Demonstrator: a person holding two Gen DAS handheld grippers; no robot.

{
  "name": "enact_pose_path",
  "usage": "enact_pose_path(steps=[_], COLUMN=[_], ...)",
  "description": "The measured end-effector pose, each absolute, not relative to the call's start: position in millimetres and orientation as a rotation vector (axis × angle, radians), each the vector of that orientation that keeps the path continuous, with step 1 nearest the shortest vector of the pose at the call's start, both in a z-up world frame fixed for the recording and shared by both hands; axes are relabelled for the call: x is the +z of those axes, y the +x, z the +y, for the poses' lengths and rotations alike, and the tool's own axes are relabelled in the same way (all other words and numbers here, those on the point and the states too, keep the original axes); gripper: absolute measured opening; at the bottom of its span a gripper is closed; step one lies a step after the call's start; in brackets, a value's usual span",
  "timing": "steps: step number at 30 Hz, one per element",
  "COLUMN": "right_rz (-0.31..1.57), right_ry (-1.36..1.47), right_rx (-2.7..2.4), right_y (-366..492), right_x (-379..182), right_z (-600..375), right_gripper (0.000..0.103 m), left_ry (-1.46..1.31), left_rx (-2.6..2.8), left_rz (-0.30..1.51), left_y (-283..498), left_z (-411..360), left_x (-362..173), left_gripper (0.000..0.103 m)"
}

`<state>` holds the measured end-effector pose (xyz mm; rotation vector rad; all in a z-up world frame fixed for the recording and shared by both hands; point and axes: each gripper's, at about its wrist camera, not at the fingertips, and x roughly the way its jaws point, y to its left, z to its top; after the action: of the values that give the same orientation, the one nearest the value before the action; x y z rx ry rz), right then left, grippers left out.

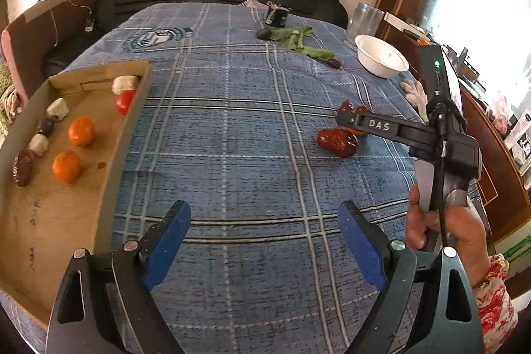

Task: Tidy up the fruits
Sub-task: 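Grasp the large red date with the left tool while the right tool grasps the last orange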

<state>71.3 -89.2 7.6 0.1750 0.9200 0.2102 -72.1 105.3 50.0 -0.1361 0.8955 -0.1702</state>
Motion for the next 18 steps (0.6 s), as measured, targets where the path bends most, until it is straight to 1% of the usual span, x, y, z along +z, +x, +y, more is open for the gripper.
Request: enact_pose_path(steps=[1, 2, 6, 12, 16, 17, 18], right_rz=[0.917, 0.918, 0.924, 0.924, 0.922, 0.922, 0.923], right_ry=[0.165, 0.165, 0.238, 0.355, 0.366, 0.36, 0.352], right_rx=[0.207, 0.203, 0.182, 0.124, 0.104, 0.102, 0.1], right_y=[71, 71, 63, 52, 55, 56, 56], right_x=[8, 8, 7, 6, 7, 7, 7], right_z=[-88, -89, -109, -151, -158, -157, -157], right_gripper=[0.048, 0.037, 0.037, 0.037, 0.038, 0.038, 0.038], left_ry=[-0.136, -0.135, -0.103, -0.064, -0.021, -0.016, -0.018], left_rx=[-0.18, -0.189, -0.213, -0.252, -0.26, -0.262, -0.276], left_rz=[0.899, 0.9, 0.895, 0.917, 0.932, 0.936, 0.938], left_y=[-69, -66, -46, 4, 34, 37, 39], left_z=[102, 99, 81, 43, 21, 19, 18], left_x=[49, 49, 47, 36, 22, 20, 15], left_gripper=[0.089, 0.089, 0.089, 0.089, 0.089, 0.088, 0.083])
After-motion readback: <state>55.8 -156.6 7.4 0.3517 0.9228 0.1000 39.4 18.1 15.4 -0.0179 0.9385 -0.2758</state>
